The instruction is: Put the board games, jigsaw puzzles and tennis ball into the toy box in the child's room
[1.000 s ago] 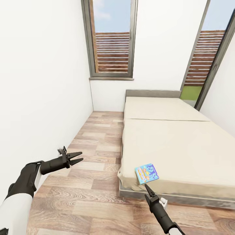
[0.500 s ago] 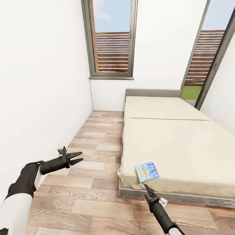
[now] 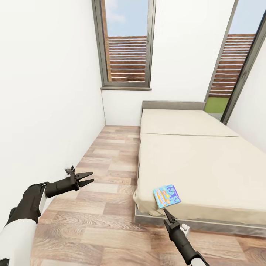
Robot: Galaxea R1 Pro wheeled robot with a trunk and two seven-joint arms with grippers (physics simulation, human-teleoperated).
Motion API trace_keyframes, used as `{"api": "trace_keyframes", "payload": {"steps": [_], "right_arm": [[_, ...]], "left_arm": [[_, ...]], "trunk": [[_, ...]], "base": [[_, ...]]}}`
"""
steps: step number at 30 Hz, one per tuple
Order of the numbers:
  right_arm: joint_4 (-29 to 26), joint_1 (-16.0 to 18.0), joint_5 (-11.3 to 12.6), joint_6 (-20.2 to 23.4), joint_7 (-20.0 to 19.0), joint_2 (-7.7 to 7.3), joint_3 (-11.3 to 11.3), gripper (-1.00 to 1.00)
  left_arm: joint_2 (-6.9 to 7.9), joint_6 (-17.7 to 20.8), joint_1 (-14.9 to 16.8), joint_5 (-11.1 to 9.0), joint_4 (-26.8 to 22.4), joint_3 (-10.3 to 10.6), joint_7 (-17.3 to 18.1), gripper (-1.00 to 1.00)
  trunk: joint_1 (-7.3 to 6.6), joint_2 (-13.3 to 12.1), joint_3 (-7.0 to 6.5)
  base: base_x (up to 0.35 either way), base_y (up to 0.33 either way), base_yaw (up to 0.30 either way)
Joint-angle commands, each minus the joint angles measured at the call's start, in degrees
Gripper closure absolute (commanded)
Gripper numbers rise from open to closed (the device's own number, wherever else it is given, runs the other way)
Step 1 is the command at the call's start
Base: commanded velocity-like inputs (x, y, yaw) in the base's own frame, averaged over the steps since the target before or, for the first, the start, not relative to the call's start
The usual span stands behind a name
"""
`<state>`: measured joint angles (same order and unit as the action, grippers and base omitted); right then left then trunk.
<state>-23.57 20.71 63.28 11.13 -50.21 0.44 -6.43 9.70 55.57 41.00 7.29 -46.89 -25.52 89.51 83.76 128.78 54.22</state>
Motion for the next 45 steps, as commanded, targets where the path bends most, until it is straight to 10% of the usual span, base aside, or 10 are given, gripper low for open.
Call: {"api": "trace_keyframes", "payload": {"steps": [1, 45], "right_arm": [[0.0, 0.0, 0.4, 0.6, -0.2, 0.04, -0.2, -1.0], [-0.1, 0.1, 0.4, 0.8, -0.6, 0.08, -0.1, -1.0]], "left_arm": [[-0.03, 0.6, 0.0, 0.6, 0.0, -0.1, 0.5, -1.0], [-0.07, 0.6, 0.1, 0.6, 0.0, -0.1, 0.5, -1.0]], "trunk": [[0.01, 0.0, 0.05], [0.01, 0.0, 0.05]], "base": [[0.169, 0.0, 0.0], [0.017, 0.0, 0.0]]}}
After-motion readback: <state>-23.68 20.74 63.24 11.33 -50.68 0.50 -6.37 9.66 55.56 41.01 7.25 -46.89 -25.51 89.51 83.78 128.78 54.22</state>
